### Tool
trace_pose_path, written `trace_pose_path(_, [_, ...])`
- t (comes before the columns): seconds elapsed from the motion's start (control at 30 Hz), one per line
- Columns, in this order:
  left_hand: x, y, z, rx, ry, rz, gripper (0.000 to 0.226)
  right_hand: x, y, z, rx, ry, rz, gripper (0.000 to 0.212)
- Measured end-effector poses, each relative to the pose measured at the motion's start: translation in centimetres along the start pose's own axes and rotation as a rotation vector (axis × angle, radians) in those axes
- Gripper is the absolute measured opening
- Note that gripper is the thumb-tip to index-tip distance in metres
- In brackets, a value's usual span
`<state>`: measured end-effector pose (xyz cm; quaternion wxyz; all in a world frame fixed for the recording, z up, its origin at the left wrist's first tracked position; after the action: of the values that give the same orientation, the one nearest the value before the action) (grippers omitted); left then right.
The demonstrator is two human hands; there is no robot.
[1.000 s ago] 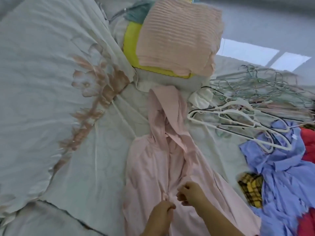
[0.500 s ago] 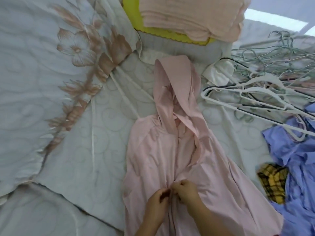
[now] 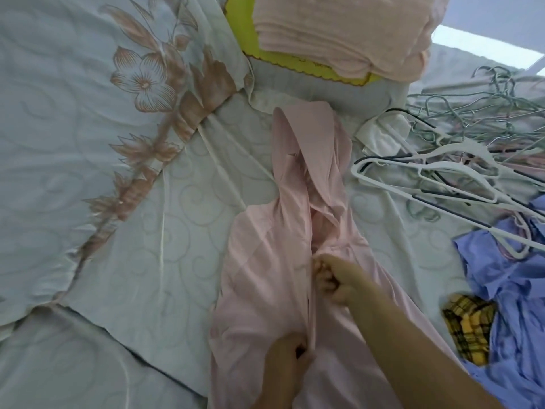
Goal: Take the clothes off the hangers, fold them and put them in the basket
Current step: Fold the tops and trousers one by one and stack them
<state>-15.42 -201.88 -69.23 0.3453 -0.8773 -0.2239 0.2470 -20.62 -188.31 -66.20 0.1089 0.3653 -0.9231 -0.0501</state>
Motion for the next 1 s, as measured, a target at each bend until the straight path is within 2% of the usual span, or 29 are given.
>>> trace_pose_path(0.13, [0.6, 0.3, -0.4, 0.068, -0.043, 0.149, 0.045, 2.9, 10.1, 0.3, -0.26, 0.025, 0.0, 0.035])
trace_pose_path(0.23, [1.3, 1.6, -0.8, -0.1, 0.092, 0.162, 0.057, 3.9, 14.4, 0.3, -0.367, 0.021, 0.024, 0.031])
trace_pose_path(0.3, [1.2, 1.3, -0.8, -0.107, 0.13, 0.167, 0.049, 3.7, 14.8, 0.3, -0.409, 0.042, -0.044, 0.022])
trace_pose_path(0.4, [0.4, -0.1, -0.5, -0.114, 0.124, 0.016, 0.016, 2.0, 13.5, 0.1, -0.465, 0.034, -0.124, 0.01])
trace_pose_path(0.47, [-2.0, -0.5, 0.6, -0.109, -0.013, -0.091, 0.026, -1.6, 12.4, 0.4, -0.543, -0.104, -0.176, 0.014])
trace_pose_path(0.5, [-3.8, -0.7, 1.3, -0.094, -0.108, -0.112, 0.029, -3.9, 11.8, 0.4, -0.591, -0.226, -0.272, 0.015])
trace_pose_path(0.57, [-8.2, -1.7, 2.8, -0.041, -0.312, -0.082, 0.028, -9.3, 9.8, 0.4, -0.593, -0.571, -0.622, 0.012])
trace_pose_path(0.6, [-10.6, -2.5, 3.5, -0.018, -0.415, -0.042, 0.022, -11.6, 8.5, 0.3, -0.535, -0.713, -0.797, 0.026])
trace_pose_path(0.63, [-12.6, -3.2, 4.4, -0.001, -0.494, 0.005, 0.014, -13.3, 7.3, 0.6, -0.507, -0.771, -0.903, 0.034])
trace_pose_path(0.67, [-14.2, -3.8, 5.6, 0.0, -0.541, 0.072, 0.012, -14.1, 6.2, 0.9, -0.509, -0.754, -0.914, 0.032])
trace_pose_path(0.7, [-15.6, -4.2, 7.0, -0.011, -0.569, 0.147, 0.022, -14.3, 5.3, 1.4, -0.518, -0.686, -0.837, 0.025])
trace_pose_path(0.77, [-17.1, -5.0, 9.9, -0.043, -0.546, 0.251, 0.046, -13.9, 3.9, 2.2, -0.523, -0.558, -0.699, 0.015])
trace_pose_path(0.83, [-17.6, -5.9, 12.5, -0.041, -0.483, 0.283, 0.058, -13.9, 4.4, 2.0, -0.575, -0.54, -0.632, 0.016])
trace_pose_path(0.9, [-17.3, -6.6, 13.9, -0.054, -0.405, 0.257, 0.047, -15.2, 5.5, 0.9, -0.64, -0.583, -0.528, 0.017])
trace_pose_path(1.0, [-17.6, -7.3, 13.5, -0.048, -0.353, 0.144, 0.016, -19.4, 6.6, -0.5, -0.646, -0.723, -0.461, 0.013])
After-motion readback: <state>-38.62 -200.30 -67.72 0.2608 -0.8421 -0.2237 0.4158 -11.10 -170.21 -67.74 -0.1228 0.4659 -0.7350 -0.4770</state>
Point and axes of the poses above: each hand's wrist, its own z-axis towards the middle knuckle, its own x-axis out of the palm, y = z × x, the point moved 8 cm from there along z, towards the middle knuckle, and after that the axes turned 5 degrees about -z, right-handed, at the moved point
